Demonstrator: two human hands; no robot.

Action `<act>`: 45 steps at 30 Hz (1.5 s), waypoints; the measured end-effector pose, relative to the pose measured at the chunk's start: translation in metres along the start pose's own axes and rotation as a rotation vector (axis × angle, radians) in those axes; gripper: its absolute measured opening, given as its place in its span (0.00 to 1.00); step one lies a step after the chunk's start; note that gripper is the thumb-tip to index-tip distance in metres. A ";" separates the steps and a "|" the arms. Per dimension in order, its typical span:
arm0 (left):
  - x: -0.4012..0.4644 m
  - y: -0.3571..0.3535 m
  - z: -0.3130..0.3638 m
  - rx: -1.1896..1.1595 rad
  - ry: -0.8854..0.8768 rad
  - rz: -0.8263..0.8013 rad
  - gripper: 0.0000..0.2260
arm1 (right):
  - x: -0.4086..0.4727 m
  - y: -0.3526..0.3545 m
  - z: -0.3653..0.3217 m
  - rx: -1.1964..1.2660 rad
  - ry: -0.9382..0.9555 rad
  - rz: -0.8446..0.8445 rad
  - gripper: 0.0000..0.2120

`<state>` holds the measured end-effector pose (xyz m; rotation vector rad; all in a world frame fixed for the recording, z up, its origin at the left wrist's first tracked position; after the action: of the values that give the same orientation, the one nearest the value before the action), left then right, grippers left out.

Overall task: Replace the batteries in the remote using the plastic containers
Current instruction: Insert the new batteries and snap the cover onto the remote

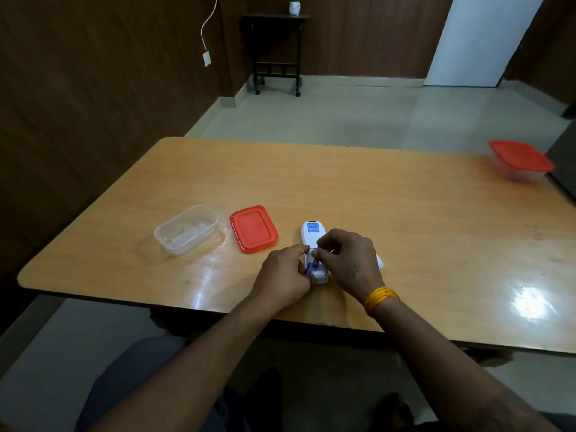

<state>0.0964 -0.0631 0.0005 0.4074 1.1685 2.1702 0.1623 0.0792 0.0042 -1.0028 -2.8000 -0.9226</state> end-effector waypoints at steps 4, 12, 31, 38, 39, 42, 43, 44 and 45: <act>-0.004 -0.001 0.002 -0.010 0.002 0.049 0.32 | -0.002 -0.005 0.007 -0.073 0.016 -0.070 0.06; -0.002 -0.002 0.004 0.024 0.011 0.051 0.31 | -0.003 -0.009 0.005 -0.092 0.102 -0.154 0.07; 0.003 0.001 -0.003 -0.025 0.073 -0.014 0.31 | -0.015 -0.002 0.010 -0.076 0.125 -0.060 0.06; 0.005 0.011 -0.001 -0.161 0.092 0.073 0.12 | -0.025 0.014 0.014 0.134 0.055 0.039 0.07; 0.005 0.010 -0.001 -0.221 0.101 0.070 0.11 | -0.027 0.014 0.010 0.166 0.061 0.029 0.08; 0.007 0.007 0.000 -0.445 0.150 0.027 0.11 | -0.035 0.014 -0.005 0.191 0.141 0.008 0.09; 0.007 0.006 0.000 -0.517 0.172 0.011 0.11 | -0.037 0.013 -0.009 0.176 0.167 0.003 0.10; 0.007 0.006 0.001 -0.583 0.193 -0.003 0.11 | -0.038 0.013 -0.012 0.162 0.182 -0.008 0.11; 0.007 0.005 0.002 -0.638 0.213 -0.011 0.11 | -0.039 0.012 -0.013 0.154 0.193 -0.025 0.12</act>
<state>0.0898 -0.0591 0.0060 -0.1102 0.5154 2.4661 0.1978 0.0573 0.0130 -0.8144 -2.6792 -0.7482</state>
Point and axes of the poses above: each hand's wrist, its own x-axis towards the middle knuckle, its own y-axis out of the back of the hand, z = x × y, the point moved 6 cm from there along x, towards the middle knuckle, and after that the axes turned 9 degrees about x, right-handed, at the moved point
